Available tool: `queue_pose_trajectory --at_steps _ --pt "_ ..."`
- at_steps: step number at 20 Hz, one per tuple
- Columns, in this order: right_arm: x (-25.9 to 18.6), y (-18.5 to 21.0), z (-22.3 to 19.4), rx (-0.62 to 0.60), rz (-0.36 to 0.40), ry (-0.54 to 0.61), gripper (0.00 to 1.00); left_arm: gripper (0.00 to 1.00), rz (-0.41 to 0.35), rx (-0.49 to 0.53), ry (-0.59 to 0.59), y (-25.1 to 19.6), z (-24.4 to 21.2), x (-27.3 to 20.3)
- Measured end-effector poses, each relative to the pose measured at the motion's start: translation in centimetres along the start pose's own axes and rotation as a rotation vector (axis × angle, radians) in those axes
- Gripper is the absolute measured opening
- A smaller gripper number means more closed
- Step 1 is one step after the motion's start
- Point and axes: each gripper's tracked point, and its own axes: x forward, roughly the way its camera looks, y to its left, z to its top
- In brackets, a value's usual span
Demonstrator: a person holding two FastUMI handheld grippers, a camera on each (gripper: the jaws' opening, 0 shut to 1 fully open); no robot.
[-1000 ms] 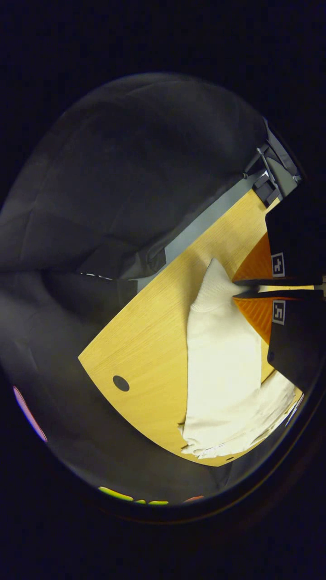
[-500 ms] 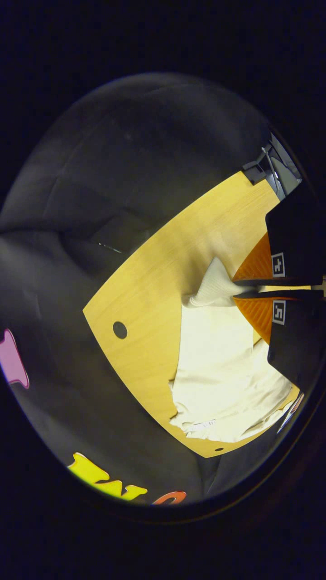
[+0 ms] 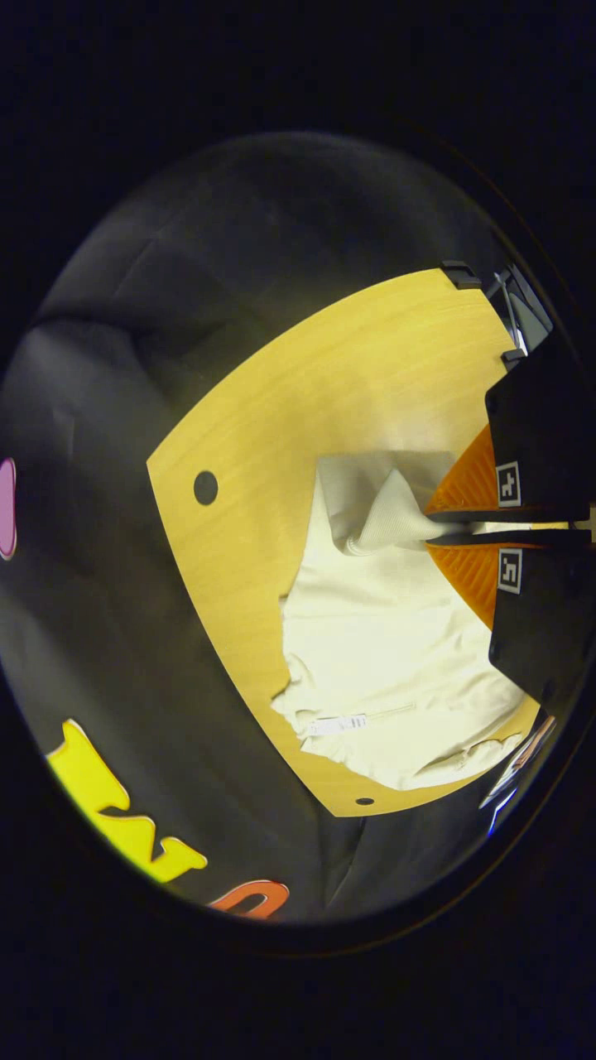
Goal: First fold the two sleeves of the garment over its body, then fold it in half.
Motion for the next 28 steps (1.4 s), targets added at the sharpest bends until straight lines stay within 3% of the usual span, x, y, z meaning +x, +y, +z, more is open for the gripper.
queue_pose_trajectory --at_steps 16,28 --pt "1.4 22.4 -5.3 -0.189 0.137 0.035 0.04 0.99 0.077 0.009 0.060 7.8 -4.7 -1.1" --pt "3.6 38.0 -10.8 -0.306 0.279 0.085 0.04 0.99 0.138 -0.057 0.131 12.9 -9.0 -1.1"
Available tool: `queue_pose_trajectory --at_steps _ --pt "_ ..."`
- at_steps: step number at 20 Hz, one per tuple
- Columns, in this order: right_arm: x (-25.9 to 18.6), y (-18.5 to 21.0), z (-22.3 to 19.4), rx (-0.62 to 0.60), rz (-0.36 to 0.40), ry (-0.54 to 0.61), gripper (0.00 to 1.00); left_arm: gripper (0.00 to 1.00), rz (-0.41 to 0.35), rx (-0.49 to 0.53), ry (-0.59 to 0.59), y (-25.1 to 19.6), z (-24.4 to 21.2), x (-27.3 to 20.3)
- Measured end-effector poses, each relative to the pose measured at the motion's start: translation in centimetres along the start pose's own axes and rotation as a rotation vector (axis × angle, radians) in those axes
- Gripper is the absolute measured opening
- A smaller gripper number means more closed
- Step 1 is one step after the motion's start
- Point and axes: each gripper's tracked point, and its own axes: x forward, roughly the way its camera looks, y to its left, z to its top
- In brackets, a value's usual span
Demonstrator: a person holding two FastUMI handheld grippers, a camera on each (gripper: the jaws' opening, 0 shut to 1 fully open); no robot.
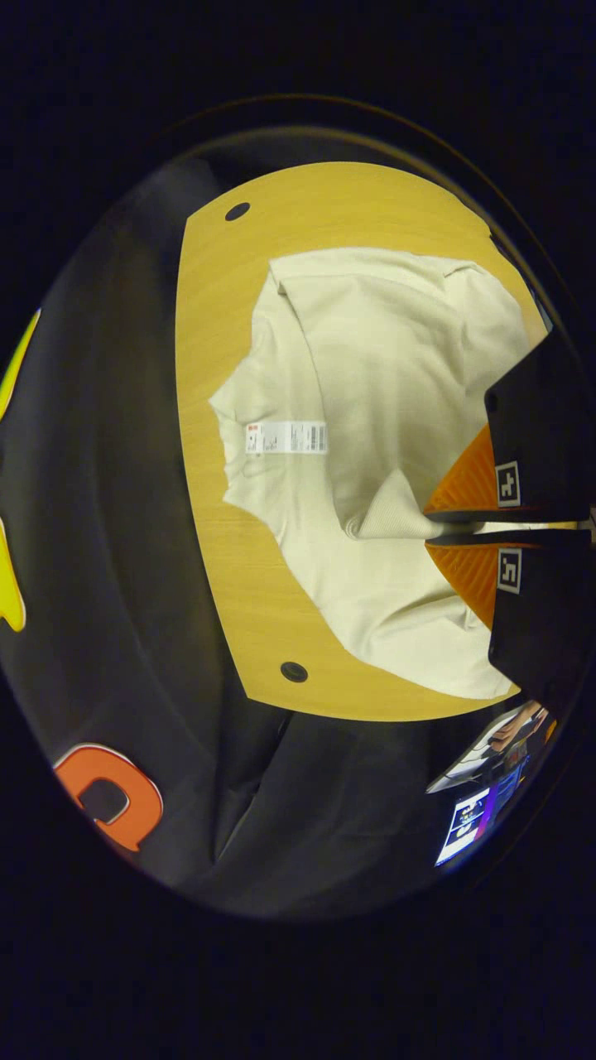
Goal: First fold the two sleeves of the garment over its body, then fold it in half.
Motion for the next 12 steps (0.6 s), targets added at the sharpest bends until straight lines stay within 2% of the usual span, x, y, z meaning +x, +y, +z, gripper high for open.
queue_pose_trajectory --at_steps 4,8,12 --pt "2.8 3.3 -1.2 -0.053 0.000 0.036 0.04 0.99 0.042 -0.021 0.046 1.9 -1.8 -0.2" --pt "6.4 5.0 -2.4 -0.101 -0.035 0.073 0.04 0.99 0.083 -0.023 0.064 3.3 -2.9 -0.5" --pt "9.4 5.8 -3.2 -0.138 -0.067 0.077 0.04 0.99 0.094 0.015 0.057 4.0 -3.5 -1.5"
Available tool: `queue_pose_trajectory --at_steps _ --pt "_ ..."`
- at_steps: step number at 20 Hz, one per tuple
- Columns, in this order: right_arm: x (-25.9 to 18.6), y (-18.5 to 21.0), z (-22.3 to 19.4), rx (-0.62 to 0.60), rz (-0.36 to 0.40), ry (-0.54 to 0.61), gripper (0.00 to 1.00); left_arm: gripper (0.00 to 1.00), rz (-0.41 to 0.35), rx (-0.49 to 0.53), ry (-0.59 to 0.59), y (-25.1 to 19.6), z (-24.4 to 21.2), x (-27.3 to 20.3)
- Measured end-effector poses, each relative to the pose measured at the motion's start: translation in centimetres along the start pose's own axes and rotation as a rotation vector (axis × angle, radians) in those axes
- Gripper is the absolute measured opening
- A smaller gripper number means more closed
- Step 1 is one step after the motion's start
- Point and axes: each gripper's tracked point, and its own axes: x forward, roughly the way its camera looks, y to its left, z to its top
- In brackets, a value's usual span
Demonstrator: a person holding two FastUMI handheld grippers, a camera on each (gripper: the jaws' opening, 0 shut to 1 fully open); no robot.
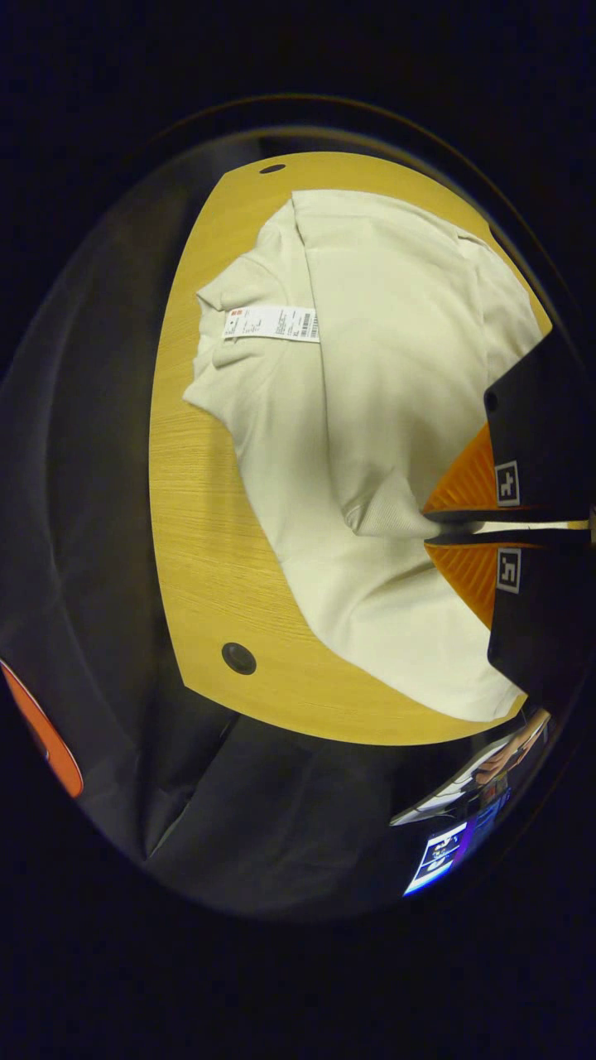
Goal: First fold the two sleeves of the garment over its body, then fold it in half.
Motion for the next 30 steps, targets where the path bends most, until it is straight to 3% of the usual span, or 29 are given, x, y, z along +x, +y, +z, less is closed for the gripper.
queue_pose_trajectory --at_steps 4,6,7,8,10,12,13,15,19,21,22,24,27,28,30 --pt "1.6 1.2 -0.1 0.020 0.024 -0.006 0.09 0.99 -0.039 -0.020 -0.028 -0.6 -0.1 -1.2" --pt "1.7 2.9 0.2 0.073 0.090 -0.031 0.07 0.99 -0.046 -0.021 -0.030 -0.5 -0.4 -1.5" --pt "1.1 3.5 0.1 0.078 0.116 -0.026 0.35 0.99 -0.049 -0.024 -0.026 -0.4 -0.4 -1.7" --pt "0.9 3.5 0.1 0.060 0.112 -0.032 0.45 0.99 -0.040 -0.027 -0.023 0.0 -0.5 -1.7" --pt "0.0 3.1 0.5 0.021 0.081 -0.060 0.48 0.99 -0.027 -0.034 -0.006 0.4 -1.0 -1.5" --pt "-1.0 4.3 1.1 0.009 0.118 -0.108 0.58 0.99 -0.016 -0.044 0.013 1.1 -1.8 -1.2" --pt "-2.0 4.2 1.6 -0.001 0.122 -0.140 0.76 0.99 -0.009 -0.051 0.023 1.4 -2.2 -1.0" --pt "-3.7 3.7 2.6 -0.036 0.115 -0.202 0.89 0.99 -0.001 -0.063 0.040 1.6 -2.7 -0.6" --pt "-8.4 1.0 5.6 -0.101 0.056 -0.367 0.96 0.99 -0.036 -0.129 0.102 -0.1 -4.7 -0.1" --pt "-11.4 -0.9 7.1 -0.125 0.016 -0.468 0.91 0.99 -0.031 -0.133 0.111 -0.6 -5.0 0.1" --pt "-13.1 -2.0 7.6 -0.137 -0.008 -0.521 0.95 0.99 -0.023 -0.128 0.113 -0.8 -5.1 0.3" --pt "-17.0 -3.7 8.3 -0.160 -0.043 -0.622 0.95 0.99 -0.005 -0.143 0.138 -0.8 -5.7 0.5" --pt "-23.2 -7.0 8.0 -0.178 -0.078 -0.759 0.92 0.99 0.006 -0.178 0.169 -1.4 -6.5 0.9" --pt "-25.3 -7.9 7.6 -0.165 -0.088 -0.800 0.96 0.99 0.017 -0.189 0.178 -1.4 -6.8 0.9" --pt "-30.1 -10.2 6.2 -0.170 -0.117 -0.889 0.96 0.99 0.054 -0.204 0.208 -1.2 -7.7 1.0"
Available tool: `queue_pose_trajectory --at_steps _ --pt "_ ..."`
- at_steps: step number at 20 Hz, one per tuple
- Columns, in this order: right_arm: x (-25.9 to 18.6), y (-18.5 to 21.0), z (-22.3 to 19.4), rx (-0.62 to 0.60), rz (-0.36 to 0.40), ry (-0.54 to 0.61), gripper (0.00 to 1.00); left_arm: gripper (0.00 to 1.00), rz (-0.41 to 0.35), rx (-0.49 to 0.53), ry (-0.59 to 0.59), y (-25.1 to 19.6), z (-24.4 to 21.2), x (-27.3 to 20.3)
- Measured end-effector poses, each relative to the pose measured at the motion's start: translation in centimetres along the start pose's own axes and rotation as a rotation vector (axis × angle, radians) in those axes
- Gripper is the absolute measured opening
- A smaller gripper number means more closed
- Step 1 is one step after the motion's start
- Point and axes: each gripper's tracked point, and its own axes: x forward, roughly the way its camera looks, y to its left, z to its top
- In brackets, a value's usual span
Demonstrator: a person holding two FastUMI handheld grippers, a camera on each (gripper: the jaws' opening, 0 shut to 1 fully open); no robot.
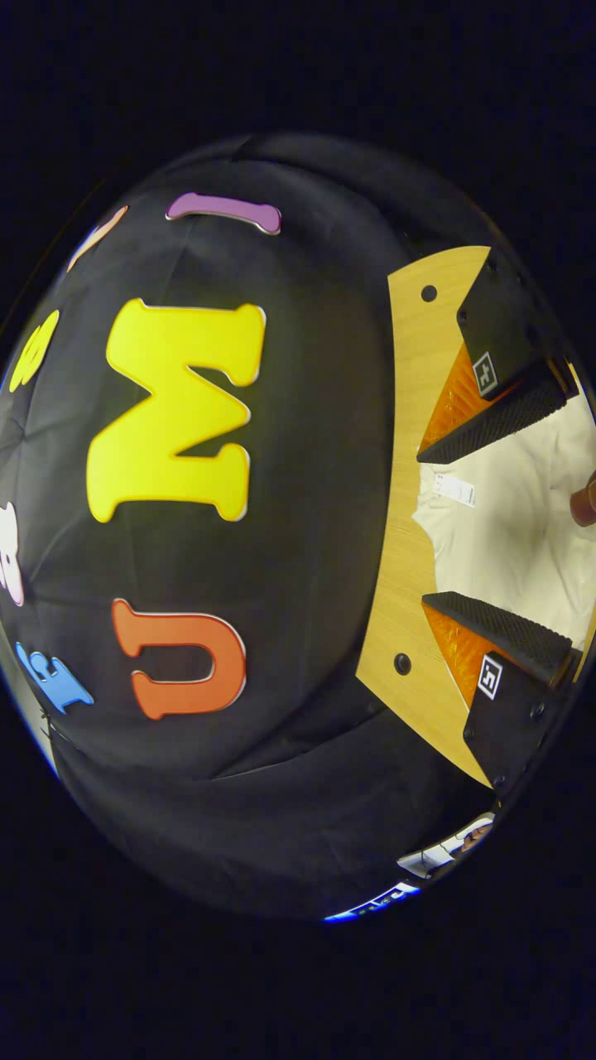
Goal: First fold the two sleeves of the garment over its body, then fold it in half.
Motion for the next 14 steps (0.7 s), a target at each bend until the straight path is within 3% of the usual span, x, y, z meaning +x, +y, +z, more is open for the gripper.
queue_pose_trajectory --at_steps 9,14 --pt "-13.9 -10.8 3.2 0.018 -0.062 -0.260 0.96 0.99 0.253 -0.122 0.136 6.3 -4.5 1.6" --pt "-19.9 -16.0 2.9 -0.018 -0.178 -0.385 0.95 0.99 0.392 -0.231 0.242 10.2 -8.2 1.8"
